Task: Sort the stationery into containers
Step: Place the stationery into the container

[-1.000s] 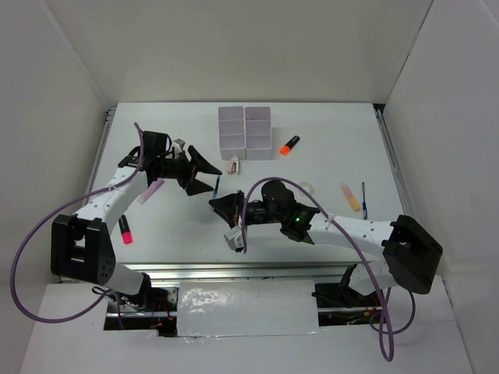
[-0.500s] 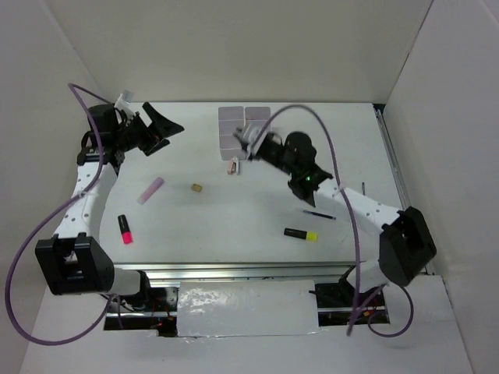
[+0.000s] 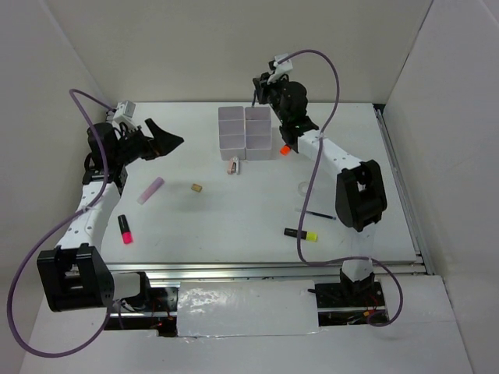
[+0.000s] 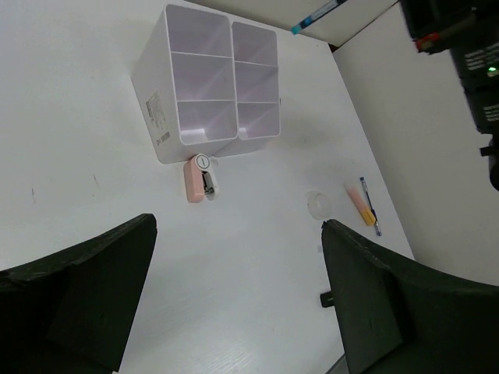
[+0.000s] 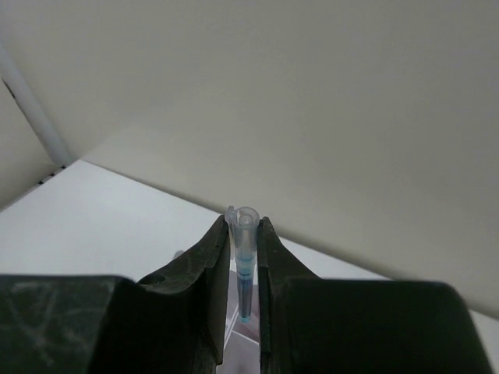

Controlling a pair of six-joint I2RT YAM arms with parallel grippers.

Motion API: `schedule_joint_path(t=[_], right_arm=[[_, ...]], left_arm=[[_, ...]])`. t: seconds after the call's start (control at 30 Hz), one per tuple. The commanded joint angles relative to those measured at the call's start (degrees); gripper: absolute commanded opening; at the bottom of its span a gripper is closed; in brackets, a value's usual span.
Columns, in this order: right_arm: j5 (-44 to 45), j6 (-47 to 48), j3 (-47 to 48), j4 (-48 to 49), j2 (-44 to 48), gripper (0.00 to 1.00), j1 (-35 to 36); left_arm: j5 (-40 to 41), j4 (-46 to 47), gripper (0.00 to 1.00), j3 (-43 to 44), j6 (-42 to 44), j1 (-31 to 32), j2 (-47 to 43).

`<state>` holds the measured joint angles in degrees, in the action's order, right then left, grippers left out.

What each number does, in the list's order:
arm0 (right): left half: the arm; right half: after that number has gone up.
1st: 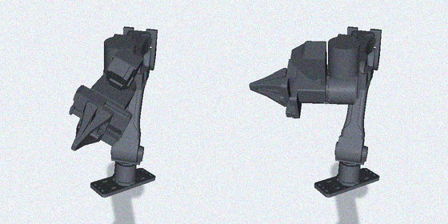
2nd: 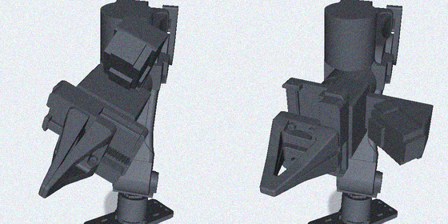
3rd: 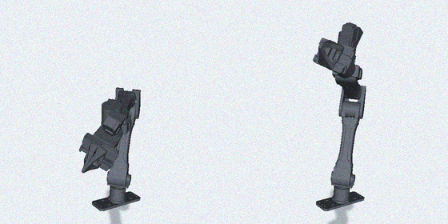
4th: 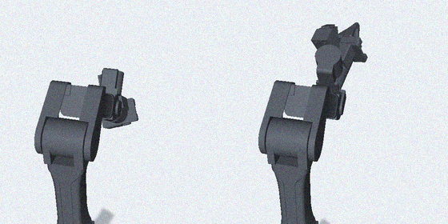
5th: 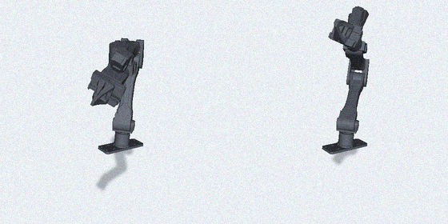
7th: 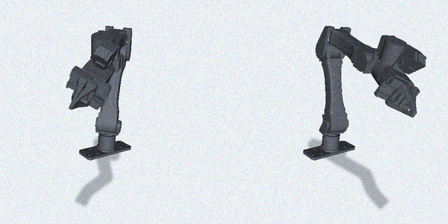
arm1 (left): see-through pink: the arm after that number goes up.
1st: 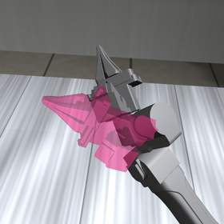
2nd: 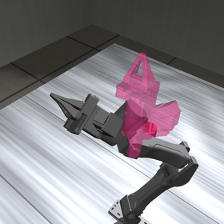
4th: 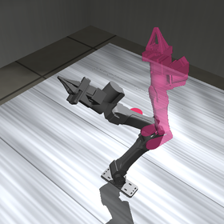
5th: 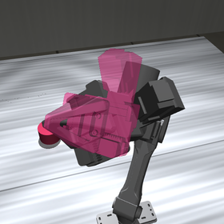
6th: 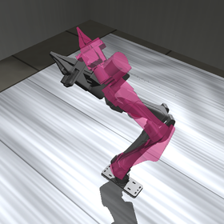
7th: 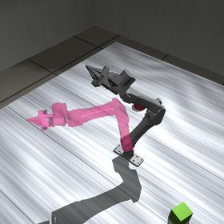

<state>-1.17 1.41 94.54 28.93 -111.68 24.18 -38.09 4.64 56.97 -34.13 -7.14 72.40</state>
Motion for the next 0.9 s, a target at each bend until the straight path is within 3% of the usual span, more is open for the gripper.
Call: schedule_joint_path(t=[0.0,0.53,0.63,0.67,0.77,0.87], right_arm=[[2.7,-4.2,4.5,1.0,-3.0,0.0,-0.1],[3.1,2.1,4.7,7.5,-11.4,0.0,-1.9],[3.5,2.0,5.4,6.7,-12.2,0.13,-2.3],[3.5,2.0,5.4,6.4,-12.4,0.24,-2.4],[3.1,2.0,4.9,6.1,-12.1,0.44,-2.5],[2.9,1.4,3.5,5.1,-10.3,0.5,-2.7]], left_arm=[[-3.4,6.7,0.99,0.2,2.8,-0.7,1.2],[-4.4,9.2,0.99,-0.4,3.1,-0.9,4.9],[-4.6,8.5,0.99,-0.1,3.5,-0.9,5.6],[-4.7,8.3,0.99,0.2,3.5,-0.9,5.6],[-4.6,7.5,0.99,0.6,4.3,-0.9,5.9],[-4.4,6.7,0.99,1.0,5.3,-0.9,6.0]])
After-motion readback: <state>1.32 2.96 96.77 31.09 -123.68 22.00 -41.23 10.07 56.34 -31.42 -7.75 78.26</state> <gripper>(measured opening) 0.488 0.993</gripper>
